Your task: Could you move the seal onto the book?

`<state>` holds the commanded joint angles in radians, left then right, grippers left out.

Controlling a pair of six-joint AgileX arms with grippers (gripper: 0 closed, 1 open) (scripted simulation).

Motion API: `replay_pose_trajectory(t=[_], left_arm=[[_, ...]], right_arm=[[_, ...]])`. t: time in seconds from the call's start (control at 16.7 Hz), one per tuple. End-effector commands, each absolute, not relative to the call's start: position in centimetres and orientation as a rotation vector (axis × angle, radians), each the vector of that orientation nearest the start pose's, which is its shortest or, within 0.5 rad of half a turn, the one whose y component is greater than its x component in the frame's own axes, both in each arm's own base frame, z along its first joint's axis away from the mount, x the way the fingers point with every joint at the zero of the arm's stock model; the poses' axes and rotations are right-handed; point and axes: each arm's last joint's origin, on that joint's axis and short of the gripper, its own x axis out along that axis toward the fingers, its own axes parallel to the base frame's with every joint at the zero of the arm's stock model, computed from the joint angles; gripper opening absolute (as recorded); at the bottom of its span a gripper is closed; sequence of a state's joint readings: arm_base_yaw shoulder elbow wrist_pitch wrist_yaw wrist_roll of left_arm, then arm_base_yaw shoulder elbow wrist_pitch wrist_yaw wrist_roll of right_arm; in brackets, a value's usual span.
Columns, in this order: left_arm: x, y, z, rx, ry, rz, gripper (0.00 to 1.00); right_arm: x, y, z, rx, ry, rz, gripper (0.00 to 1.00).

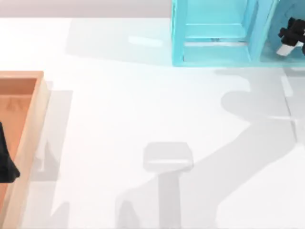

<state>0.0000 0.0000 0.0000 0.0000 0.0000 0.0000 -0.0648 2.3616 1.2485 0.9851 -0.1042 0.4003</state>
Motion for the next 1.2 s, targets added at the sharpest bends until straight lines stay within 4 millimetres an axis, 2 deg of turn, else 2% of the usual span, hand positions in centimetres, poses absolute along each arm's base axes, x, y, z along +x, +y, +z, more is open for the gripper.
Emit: replay_pose_trajectory(t=[0.18,0.36,0.54,0.72,0.84,0.96,1.08,1.2], left_arm=[[10.6,-0.1,16.0,0.000,0.000,0.000,1.00],[10.6,-0.1,16.0,0.000,0.000,0.000,1.00],[10.6,-0.1,16.0,0.000,0.000,0.000,1.00],[10.6,-0.1,16.0,0.000,0.000,0.000,1.00],[10.6,-0.1,16.0,0.000,0.000,0.000,1.00],[10.6,-0.1,16.0,0.000,0.000,0.000,1.00],[10.6,-0.1,16.0,0.000,0.000,0.000,1.00],[10.6,-0.1,16.0,0.000,0.000,0.000,1.00]], right_arm=[[46.4,-2.5,10.6,0.401,0.138,0.035,0.00],[44.1,-2.6,15.3,0.401,0.136,0.035,0.00],[40.2,-2.5,20.5,0.399,0.133,0.038,0.00],[35.4,-2.3,24.6,0.398,0.127,0.041,0.00],[32.3,-2.2,26.3,0.398,0.125,0.043,0.00],[29.7,-2.1,27.2,0.398,0.128,0.043,0.00],[28.1,-2.0,27.4,0.399,0.136,0.042,0.00],[27.4,-2.0,27.5,0.399,0.141,0.041,0.00]])
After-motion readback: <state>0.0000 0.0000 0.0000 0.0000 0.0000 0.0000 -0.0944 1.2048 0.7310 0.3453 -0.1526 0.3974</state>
